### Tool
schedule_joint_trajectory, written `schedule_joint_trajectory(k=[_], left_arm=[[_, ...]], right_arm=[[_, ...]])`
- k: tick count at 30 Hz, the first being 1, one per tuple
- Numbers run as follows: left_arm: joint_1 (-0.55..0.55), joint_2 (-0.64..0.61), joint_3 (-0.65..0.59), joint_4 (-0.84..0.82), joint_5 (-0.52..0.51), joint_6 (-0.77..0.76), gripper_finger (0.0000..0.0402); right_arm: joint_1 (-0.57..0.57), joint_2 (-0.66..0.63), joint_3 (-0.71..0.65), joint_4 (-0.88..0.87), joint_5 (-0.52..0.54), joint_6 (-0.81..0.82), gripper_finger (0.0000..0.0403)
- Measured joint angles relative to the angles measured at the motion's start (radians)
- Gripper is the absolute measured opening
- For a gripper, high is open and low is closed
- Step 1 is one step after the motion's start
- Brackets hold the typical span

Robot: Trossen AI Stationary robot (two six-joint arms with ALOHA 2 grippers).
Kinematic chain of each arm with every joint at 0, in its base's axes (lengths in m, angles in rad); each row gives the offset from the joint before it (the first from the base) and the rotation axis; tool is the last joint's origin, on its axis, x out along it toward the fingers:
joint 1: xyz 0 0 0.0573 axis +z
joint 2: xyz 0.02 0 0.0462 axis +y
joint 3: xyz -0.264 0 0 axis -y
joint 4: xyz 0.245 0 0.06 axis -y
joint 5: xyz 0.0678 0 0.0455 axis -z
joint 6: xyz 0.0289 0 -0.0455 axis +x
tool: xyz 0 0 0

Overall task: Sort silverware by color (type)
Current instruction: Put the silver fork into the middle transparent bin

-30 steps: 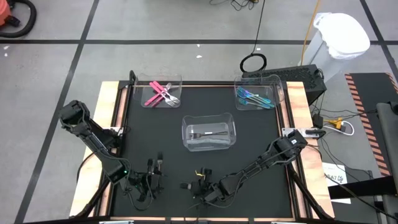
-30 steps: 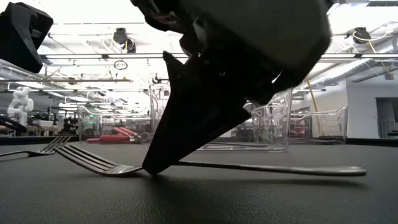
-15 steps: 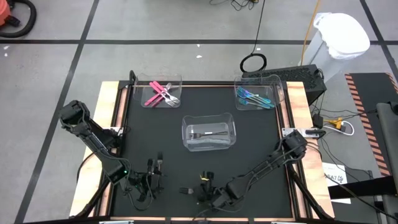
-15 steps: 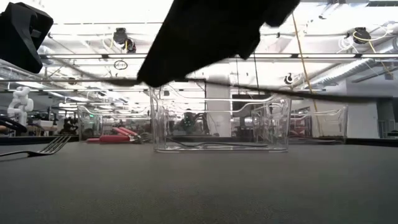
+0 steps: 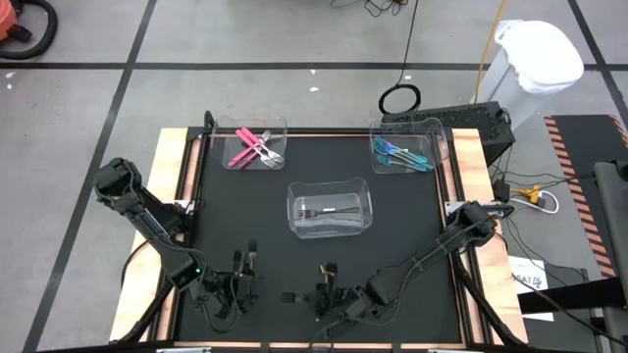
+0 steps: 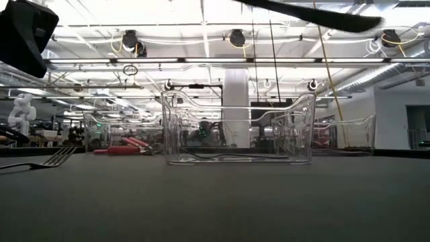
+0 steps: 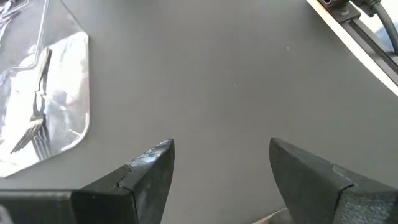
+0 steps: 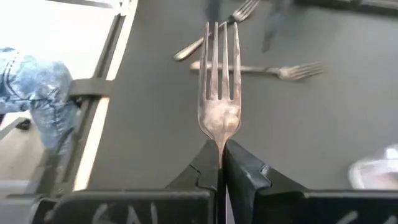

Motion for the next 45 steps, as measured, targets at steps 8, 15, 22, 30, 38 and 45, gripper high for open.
schedule_joint_trajectory(k=[8, 15, 22, 30, 38, 45], left_arm=[[0.000, -0.115, 0.069, -0.170, -0.030, 0.078, 0.0262], [0.001, -0.288, 0.083, -0.224, -0.083, 0.243, 0.0262], [0.003, -0.427, 0.083, -0.243, -0.142, 0.395, 0.0262], [0.073, -0.493, 0.083, -0.263, -0.144, 0.447, 0.0262], [0.179, -0.492, 0.080, -0.274, -0.115, 0.445, 0.0262], [0.238, -0.489, 0.080, -0.273, -0.030, 0.419, 0.0262]], right_arm=[[-0.052, -0.098, 0.001, -0.049, -0.013, -0.160, 0.0009], [-0.109, -0.156, 0.001, -0.052, -0.048, -0.343, 0.0009], [-0.171, -0.175, 0.002, -0.089, -0.140, -0.477, 0.0009], [-0.247, -0.184, 0.002, -0.145, -0.231, -0.535, 0.0009], [-0.305, -0.192, 0.002, -0.200, -0.304, -0.522, 0.0009], [-0.333, -0.228, -0.051, -0.199, -0.348, -0.549, 0.0009]])
